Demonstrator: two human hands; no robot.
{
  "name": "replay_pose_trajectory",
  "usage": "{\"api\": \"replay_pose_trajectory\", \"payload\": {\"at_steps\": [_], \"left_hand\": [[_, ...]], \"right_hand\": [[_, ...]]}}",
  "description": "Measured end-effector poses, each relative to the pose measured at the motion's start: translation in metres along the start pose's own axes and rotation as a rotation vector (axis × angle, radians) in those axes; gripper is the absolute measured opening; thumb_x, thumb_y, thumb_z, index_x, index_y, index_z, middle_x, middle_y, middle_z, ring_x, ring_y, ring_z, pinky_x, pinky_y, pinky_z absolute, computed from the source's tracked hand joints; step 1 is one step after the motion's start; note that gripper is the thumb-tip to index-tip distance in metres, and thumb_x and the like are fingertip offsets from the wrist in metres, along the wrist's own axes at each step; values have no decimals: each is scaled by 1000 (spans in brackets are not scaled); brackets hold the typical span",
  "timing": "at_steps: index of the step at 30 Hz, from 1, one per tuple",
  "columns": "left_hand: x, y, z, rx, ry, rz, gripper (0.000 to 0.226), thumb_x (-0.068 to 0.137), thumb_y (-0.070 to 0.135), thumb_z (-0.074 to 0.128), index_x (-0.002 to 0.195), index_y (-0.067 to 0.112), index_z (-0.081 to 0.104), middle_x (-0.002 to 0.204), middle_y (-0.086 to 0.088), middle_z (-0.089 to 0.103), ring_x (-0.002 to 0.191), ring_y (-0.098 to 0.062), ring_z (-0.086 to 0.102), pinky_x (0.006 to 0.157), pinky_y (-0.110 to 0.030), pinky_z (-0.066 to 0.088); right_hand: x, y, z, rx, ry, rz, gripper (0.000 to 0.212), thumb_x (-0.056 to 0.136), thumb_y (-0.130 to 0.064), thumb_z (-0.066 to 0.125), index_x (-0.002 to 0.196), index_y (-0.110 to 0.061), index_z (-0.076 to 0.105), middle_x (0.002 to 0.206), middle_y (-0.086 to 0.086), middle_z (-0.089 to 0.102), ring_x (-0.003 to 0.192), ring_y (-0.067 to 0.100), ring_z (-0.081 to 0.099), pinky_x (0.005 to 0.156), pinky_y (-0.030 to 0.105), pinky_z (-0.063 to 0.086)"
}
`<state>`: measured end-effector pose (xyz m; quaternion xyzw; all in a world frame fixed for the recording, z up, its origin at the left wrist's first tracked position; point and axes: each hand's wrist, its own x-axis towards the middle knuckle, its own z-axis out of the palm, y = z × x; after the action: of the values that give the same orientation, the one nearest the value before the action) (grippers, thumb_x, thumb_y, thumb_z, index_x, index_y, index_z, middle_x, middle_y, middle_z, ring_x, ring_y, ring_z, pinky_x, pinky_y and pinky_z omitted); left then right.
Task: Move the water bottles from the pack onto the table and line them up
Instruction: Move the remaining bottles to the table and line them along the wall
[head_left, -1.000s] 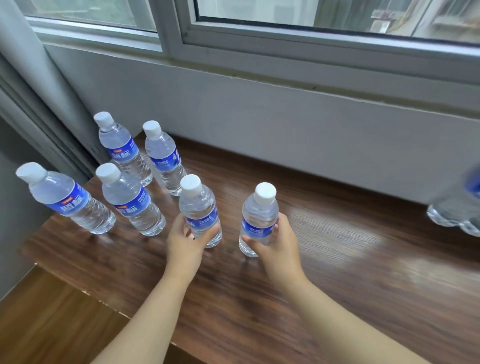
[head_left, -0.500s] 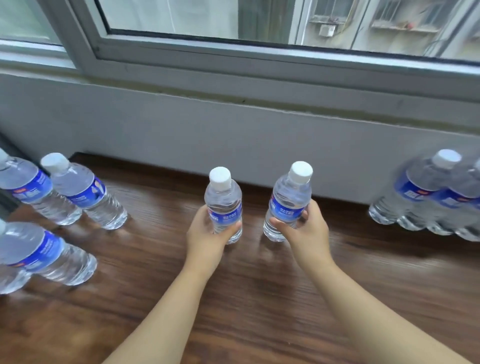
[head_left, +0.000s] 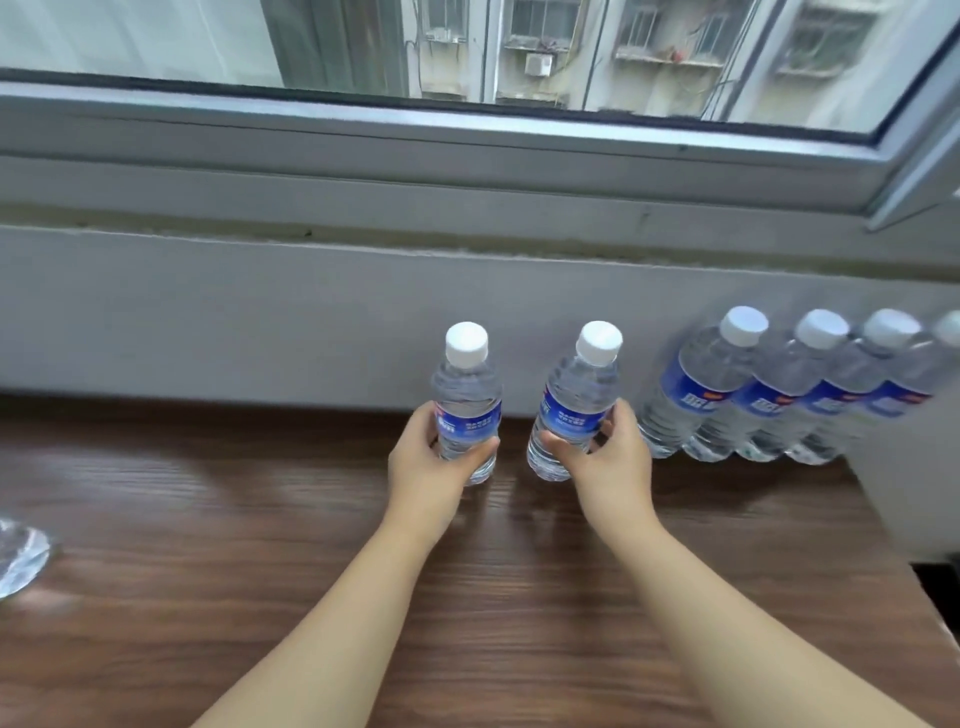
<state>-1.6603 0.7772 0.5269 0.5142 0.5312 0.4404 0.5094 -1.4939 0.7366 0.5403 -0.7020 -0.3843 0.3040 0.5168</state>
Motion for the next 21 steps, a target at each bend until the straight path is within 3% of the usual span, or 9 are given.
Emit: {"api": "replay_pose_trajectory", "payload": {"at_steps": [3, 9, 15, 21], "left_hand": [[7, -1, 19, 3, 2, -3, 49, 65, 12, 86, 108, 23, 63, 101, 9, 72, 96, -5, 67, 91, -29, 53], [14, 1, 44, 64, 6, 18, 45, 66, 17, 85, 96, 37, 58, 92, 19, 68, 80, 18, 60, 77, -13, 46], [19, -1, 52, 66, 36, 21, 49, 66, 17, 85, 105, 29, 59, 94, 17, 68, 88, 9, 62, 78, -15, 47], [20, -2, 52, 119, -10, 39, 50, 66, 20, 85, 98, 39, 52, 100, 15, 65, 93, 5, 60, 80, -17, 46]], "right_hand": [[9, 5, -6, 0, 20, 12, 55, 69, -17, 85, 114, -24, 55, 100, -19, 65, 97, -2, 61, 81, 18, 46], [23, 13, -12, 5, 67, 6, 55, 68, -16, 85, 114, -23, 55, 102, -18, 65, 98, 1, 61, 85, 20, 47], [27, 17, -11, 5, 49, -15, 58, 69, -14, 84, 119, -19, 54, 108, -10, 65, 101, 4, 61, 87, 16, 43], [32, 22, -18, 18, -38, -20, 60, 71, -11, 83, 121, -22, 52, 117, -8, 62, 109, 6, 58, 93, 21, 43]]}}
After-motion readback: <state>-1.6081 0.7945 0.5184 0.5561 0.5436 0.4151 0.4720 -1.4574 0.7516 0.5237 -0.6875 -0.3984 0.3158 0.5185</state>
